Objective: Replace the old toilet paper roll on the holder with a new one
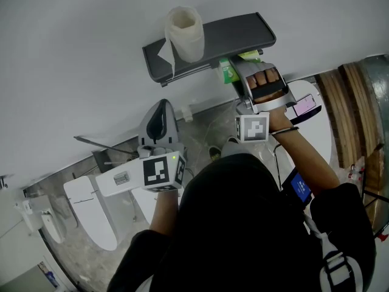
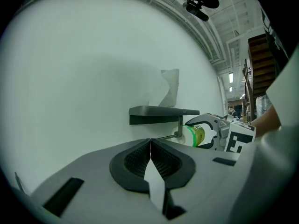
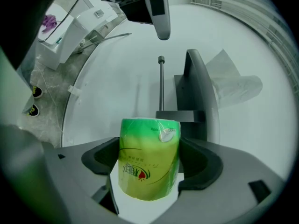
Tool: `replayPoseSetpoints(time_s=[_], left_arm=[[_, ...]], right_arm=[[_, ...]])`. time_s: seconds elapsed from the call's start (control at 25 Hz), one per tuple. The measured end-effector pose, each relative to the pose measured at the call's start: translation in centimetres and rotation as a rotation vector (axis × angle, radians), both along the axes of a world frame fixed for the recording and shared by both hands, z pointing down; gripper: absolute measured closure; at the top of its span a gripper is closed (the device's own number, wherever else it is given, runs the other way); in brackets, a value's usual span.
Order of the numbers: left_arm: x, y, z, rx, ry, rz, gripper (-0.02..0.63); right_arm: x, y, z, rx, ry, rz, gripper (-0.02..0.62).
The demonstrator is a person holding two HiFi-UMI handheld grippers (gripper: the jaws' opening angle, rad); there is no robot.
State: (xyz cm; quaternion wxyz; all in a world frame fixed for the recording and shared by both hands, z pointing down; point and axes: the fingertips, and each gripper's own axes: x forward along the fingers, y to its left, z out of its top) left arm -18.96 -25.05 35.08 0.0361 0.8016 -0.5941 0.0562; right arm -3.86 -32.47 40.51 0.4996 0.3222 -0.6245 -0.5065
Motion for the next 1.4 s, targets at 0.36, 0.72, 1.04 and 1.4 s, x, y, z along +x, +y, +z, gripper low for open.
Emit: replayPoseSetpoints(time_s=[0.36, 0.72, 1.04, 1.4], left_arm=[[1.4, -0.3, -0.4, 0.005, -0.004, 0.035, 0.583], [2.5, -0.4, -1.3, 0.024, 0.003, 0.052, 0.583], [3.0, -0.2, -1.3, 0.038, 0.002, 0.075, 0.583], [2.5, 0.4, -0.9, 0.016, -0.006, 0.067, 0.583]], right_arm=[[-1.3, 4.7, -1.8, -0.096, -0.068, -0.133, 0.204], [0.4, 8.9, -16.7, -0.092, -0.658, -0.377, 0.506], [11.2, 5.8, -20.5, -0.245, -1.332, -0.269, 0.548], [18.8, 4.6, -12.1, -0.306, -1.584, 0.059, 0.551]])
